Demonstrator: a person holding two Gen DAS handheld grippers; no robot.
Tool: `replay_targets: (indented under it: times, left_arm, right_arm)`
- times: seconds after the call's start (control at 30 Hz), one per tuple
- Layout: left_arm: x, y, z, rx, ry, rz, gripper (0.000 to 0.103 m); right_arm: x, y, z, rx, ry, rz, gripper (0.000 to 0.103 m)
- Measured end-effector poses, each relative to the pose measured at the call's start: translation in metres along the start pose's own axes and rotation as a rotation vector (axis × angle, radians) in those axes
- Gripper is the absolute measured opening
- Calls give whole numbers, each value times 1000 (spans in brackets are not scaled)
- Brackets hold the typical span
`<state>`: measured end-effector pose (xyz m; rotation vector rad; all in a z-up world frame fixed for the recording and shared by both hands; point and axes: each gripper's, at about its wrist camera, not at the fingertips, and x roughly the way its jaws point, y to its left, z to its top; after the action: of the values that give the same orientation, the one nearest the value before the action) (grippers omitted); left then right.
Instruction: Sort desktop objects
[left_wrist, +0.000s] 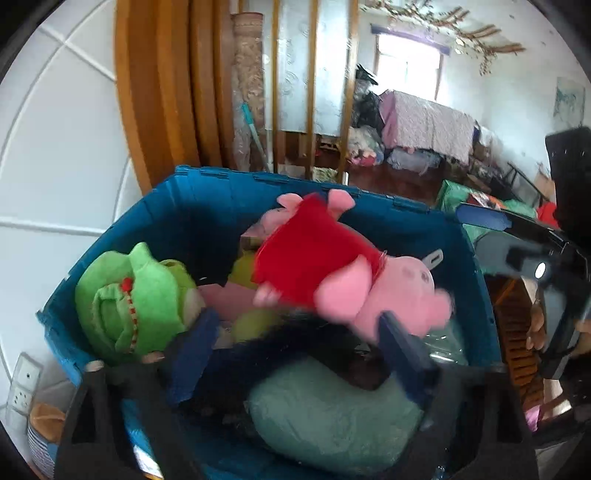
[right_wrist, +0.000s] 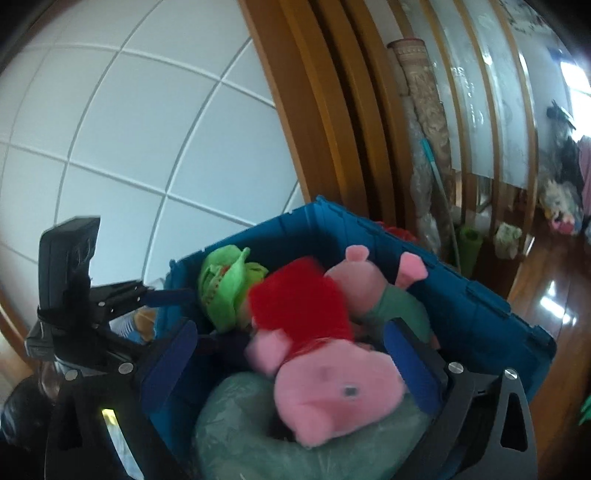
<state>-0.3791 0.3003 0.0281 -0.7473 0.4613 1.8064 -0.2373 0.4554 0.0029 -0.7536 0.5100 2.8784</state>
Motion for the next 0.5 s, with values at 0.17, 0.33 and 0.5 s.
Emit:
replay_targets:
  times: [0.17, 0.33, 0.5]
  left_arm:
    - [-56, -11, -43, -12, -145, 120, 103]
    - [-107, -23, -87, -29, -268, 260, 103]
    - [-138, -39, -142, -48, -255, 485, 103]
  right_arm:
    - [-26, 5, -5, 11, -68, 63, 103]
    - [-49, 43, -28, -21, -109, 135, 103]
    - [-72, 94, -62, -89, -153, 188, 103]
